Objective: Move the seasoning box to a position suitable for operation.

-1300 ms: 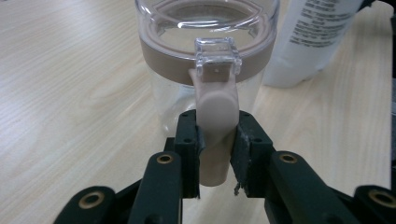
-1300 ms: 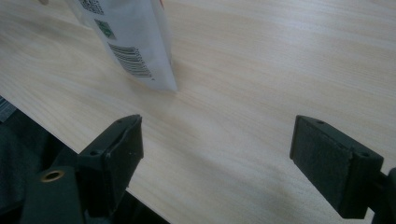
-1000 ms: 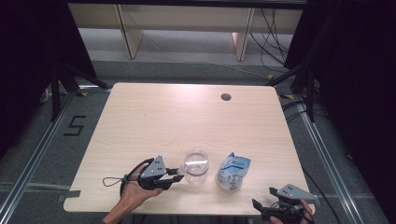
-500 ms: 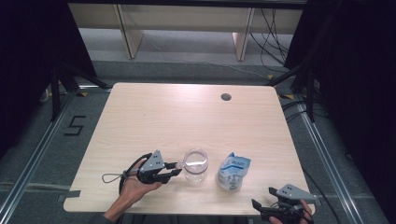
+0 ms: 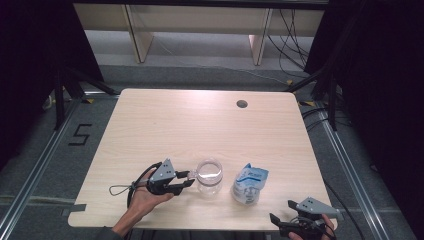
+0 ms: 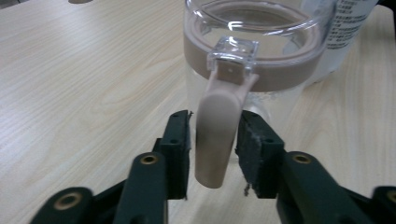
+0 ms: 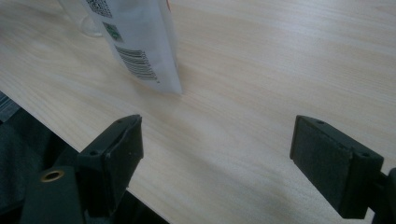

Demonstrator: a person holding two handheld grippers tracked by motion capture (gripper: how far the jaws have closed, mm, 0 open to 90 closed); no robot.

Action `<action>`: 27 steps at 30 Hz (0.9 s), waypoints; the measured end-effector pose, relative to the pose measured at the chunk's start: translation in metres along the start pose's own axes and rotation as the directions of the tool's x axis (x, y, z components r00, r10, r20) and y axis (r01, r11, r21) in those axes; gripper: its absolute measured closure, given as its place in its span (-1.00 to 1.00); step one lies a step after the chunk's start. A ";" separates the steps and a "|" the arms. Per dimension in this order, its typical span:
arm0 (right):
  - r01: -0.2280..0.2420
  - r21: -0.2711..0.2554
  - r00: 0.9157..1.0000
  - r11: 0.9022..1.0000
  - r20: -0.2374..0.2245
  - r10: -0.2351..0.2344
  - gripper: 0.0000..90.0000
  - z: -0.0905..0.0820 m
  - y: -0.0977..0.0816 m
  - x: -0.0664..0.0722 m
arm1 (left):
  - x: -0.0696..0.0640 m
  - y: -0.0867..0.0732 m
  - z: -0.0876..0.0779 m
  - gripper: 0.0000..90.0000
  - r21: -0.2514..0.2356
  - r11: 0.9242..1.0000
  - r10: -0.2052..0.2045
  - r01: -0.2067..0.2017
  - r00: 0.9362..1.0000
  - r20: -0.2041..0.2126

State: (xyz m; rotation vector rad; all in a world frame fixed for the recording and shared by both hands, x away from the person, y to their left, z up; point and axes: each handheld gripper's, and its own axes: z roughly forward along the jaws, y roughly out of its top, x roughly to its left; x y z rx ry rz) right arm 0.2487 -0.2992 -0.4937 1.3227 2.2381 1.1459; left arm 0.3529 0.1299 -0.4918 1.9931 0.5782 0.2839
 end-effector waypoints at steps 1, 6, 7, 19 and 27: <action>-0.001 0.002 1.000 1.000 -0.003 0.001 -0.60 0.000 0.000 0.000 | 0.000 0.001 -0.002 0.24 -0.003 1.000 0.016 -0.016 1.000 0.005; -0.031 0.003 0.999 1.000 -0.011 0.031 -0.61 -0.001 0.001 0.005 | -0.001 0.001 -0.013 0.00 -0.023 0.999 -0.027 0.026 0.999 -0.025; 0.002 -0.015 1.000 1.000 -0.015 -0.002 -0.61 0.000 0.001 0.003 | -0.001 0.001 -0.015 -0.01 -0.029 0.999 -0.033 0.032 0.999 -0.028; 0.051 -0.041 0.996 0.998 -0.070 -0.054 -0.40 -0.003 0.004 0.025 | -0.010 0.015 -0.043 0.47 -0.117 0.990 -0.077 0.073 0.997 -0.025; 0.065 -0.056 0.993 0.996 -0.099 -0.071 0.01 -0.007 0.003 0.037 | -0.017 0.028 -0.036 0.72 -0.113 0.992 -0.068 0.062 0.997 -0.046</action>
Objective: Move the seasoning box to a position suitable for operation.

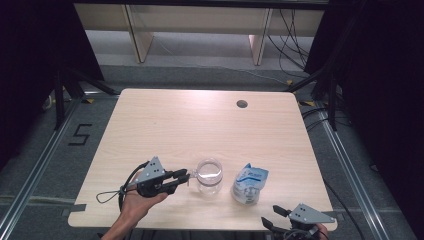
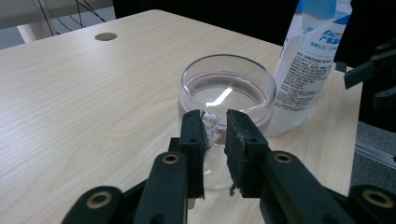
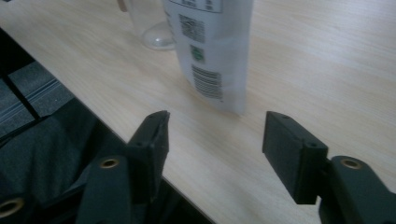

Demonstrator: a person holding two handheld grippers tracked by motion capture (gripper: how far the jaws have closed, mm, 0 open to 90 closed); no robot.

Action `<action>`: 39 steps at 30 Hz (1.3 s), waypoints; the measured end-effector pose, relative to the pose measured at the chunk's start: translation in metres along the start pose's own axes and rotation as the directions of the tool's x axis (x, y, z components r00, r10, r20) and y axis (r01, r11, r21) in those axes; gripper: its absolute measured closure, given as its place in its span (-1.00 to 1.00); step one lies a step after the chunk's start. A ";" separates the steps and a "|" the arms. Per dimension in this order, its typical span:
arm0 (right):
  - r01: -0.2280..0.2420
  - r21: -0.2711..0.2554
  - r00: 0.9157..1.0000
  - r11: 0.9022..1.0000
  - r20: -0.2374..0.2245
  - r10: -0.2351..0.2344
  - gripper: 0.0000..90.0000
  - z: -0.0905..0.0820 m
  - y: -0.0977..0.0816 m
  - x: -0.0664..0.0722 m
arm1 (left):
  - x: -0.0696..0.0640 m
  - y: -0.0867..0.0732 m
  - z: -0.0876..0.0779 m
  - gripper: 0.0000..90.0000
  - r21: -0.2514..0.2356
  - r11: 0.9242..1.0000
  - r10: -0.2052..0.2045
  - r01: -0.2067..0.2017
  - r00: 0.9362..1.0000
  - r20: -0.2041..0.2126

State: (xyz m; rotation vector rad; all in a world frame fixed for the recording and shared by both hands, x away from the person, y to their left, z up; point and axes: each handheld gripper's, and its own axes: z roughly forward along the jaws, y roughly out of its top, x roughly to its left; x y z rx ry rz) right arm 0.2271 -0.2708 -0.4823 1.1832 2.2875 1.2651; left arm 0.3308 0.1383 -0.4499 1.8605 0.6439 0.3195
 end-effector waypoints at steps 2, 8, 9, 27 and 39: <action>0.032 -0.016 0.999 0.999 -0.005 -0.032 0.09 0.000 0.001 0.003 | 0.001 0.002 0.002 0.76 -0.006 1.000 -0.010 0.010 1.000 -0.007; 0.035 -0.068 0.999 0.997 -0.033 -0.037 0.27 0.004 0.004 0.017 | 0.002 0.006 0.005 0.82 -0.002 1.000 -0.018 0.017 1.000 -0.013; 0.031 -0.085 0.998 0.996 -0.049 -0.036 0.28 0.007 0.005 0.021 | 0.002 0.006 0.005 0.83 0.003 1.000 -0.016 0.016 1.000 -0.012; 0.114 -0.120 0.989 0.986 -0.078 -0.124 0.29 0.030 0.022 0.045 | 0.007 0.006 0.012 0.87 0.006 0.999 -0.033 0.033 0.999 -0.009; 0.147 -0.116 0.986 0.982 -0.064 -0.155 0.18 0.037 0.024 0.051 | 0.008 0.008 0.010 0.87 0.012 0.999 -0.030 0.031 0.999 -0.010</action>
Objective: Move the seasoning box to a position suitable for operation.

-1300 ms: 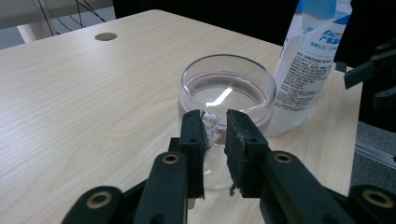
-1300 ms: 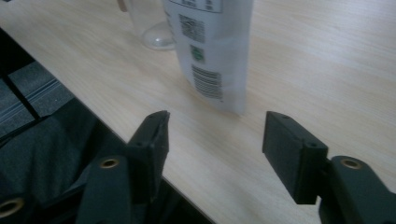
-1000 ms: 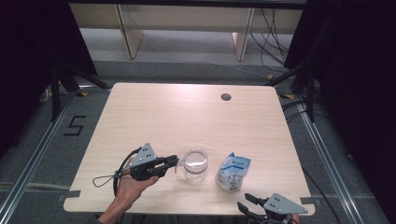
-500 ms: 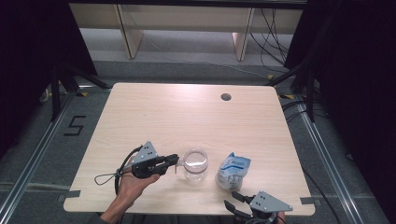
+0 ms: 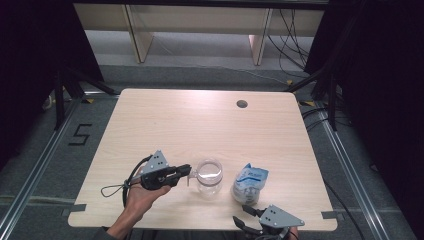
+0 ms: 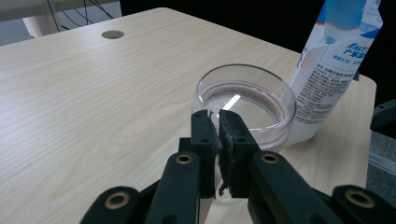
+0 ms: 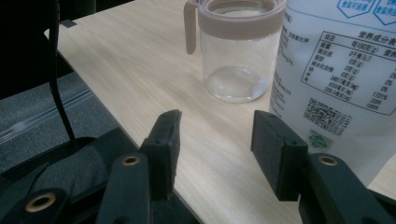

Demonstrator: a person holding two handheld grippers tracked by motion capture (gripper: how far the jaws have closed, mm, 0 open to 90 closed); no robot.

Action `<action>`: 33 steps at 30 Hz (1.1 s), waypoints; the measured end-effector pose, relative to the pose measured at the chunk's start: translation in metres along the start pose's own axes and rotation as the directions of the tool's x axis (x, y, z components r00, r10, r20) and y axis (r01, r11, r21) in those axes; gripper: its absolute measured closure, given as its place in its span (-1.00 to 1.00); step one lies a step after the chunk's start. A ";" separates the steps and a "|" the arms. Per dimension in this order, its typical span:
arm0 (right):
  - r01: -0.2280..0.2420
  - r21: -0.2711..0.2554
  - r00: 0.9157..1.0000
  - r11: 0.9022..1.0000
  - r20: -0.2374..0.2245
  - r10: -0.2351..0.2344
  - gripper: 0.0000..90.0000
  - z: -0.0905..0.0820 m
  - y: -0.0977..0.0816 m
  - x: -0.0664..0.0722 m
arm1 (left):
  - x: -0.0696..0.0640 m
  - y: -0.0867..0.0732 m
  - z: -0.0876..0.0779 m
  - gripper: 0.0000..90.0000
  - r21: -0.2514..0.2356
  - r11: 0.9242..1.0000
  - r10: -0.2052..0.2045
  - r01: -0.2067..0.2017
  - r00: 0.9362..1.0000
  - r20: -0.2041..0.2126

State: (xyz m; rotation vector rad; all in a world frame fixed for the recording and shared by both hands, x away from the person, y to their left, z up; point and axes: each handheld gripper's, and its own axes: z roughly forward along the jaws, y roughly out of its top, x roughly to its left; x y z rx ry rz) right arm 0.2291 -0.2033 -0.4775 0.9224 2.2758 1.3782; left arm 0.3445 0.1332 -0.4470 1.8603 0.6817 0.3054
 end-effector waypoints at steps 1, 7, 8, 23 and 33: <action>-0.026 0.007 0.999 1.000 -0.022 0.026 0.18 0.001 0.001 0.003 | 0.000 0.000 0.000 0.88 0.000 1.000 0.003 -0.003 1.000 0.003; 0.002 0.007 1.000 1.000 -0.014 -0.002 0.18 0.006 0.003 0.005 | -0.001 0.000 0.001 0.89 0.002 1.000 -0.001 0.001 1.000 0.001; 0.003 0.001 1.000 1.000 -0.013 -0.003 0.18 0.006 0.003 0.006 | -0.001 0.000 0.001 0.89 0.003 1.000 -0.001 0.001 1.000 0.001; -0.002 0.001 1.000 1.000 -0.030 0.002 0.18 0.010 0.005 0.009 | -0.003 0.001 0.004 0.90 0.001 1.000 0.007 -0.007 1.000 0.011; -0.053 0.033 0.999 0.998 0.015 0.052 0.03 -0.005 -0.005 -0.002 | -0.003 0.002 0.002 0.90 0.009 1.000 0.011 -0.011 1.000 0.010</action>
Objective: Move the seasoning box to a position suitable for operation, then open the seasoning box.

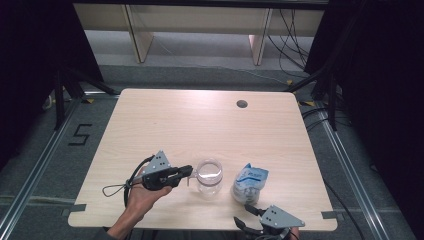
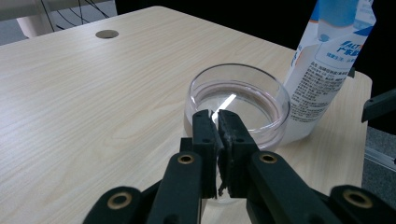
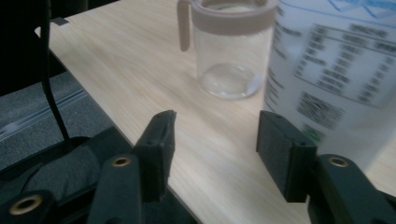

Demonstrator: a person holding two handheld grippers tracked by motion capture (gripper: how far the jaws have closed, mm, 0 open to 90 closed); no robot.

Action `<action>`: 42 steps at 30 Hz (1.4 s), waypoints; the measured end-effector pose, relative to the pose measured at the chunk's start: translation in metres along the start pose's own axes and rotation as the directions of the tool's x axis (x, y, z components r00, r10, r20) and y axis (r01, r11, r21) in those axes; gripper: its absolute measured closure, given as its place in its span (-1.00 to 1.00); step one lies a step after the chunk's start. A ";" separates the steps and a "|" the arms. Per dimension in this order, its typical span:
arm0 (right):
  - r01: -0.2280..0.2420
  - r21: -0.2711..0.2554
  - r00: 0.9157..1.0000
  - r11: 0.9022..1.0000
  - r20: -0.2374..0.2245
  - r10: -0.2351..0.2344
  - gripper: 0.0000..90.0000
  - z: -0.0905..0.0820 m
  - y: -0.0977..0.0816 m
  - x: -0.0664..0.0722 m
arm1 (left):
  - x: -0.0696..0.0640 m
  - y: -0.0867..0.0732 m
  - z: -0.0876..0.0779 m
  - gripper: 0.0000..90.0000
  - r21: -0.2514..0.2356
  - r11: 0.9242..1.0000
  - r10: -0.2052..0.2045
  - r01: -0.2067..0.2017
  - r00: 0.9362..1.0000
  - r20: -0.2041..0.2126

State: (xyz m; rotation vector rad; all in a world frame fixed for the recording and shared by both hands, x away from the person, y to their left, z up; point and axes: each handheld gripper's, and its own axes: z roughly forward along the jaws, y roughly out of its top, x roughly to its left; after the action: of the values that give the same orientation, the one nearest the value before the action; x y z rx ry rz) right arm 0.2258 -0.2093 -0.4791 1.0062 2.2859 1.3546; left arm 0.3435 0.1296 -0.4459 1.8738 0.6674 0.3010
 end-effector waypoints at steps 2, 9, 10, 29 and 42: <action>-0.021 0.000 0.999 1.000 0.030 0.021 0.02 -0.007 -0.005 -0.007 | 0.001 0.000 0.000 0.90 0.000 1.000 -0.001 0.001 1.000 -0.002; -0.012 -0.028 0.999 1.000 0.034 0.013 0.10 -0.013 -0.006 -0.009 | 0.001 0.000 0.002 0.93 -0.005 1.000 0.000 0.000 1.000 0.001; -0.011 -0.024 1.000 1.000 0.011 0.011 0.11 -0.011 -0.006 -0.009 | 0.001 0.000 0.002 0.94 -0.006 1.000 0.001 -0.001 1.000 0.002; 0.053 -0.064 0.999 0.997 0.014 -0.052 0.38 0.022 0.013 0.013 | -0.001 0.002 0.006 0.95 0.005 1.000 0.008 -0.008 1.000 0.001; 0.059 -0.080 0.996 0.995 0.072 -0.053 0.73 0.039 0.026 0.018 | -0.002 -0.001 0.007 0.96 -0.008 1.000 0.008 -0.008 1.000 0.003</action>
State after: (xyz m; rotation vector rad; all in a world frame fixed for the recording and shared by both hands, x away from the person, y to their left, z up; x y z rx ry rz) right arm 0.2459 -0.1630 -0.4749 0.9412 2.1732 1.3575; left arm 0.3454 0.1231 -0.4495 1.8692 0.6562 0.3050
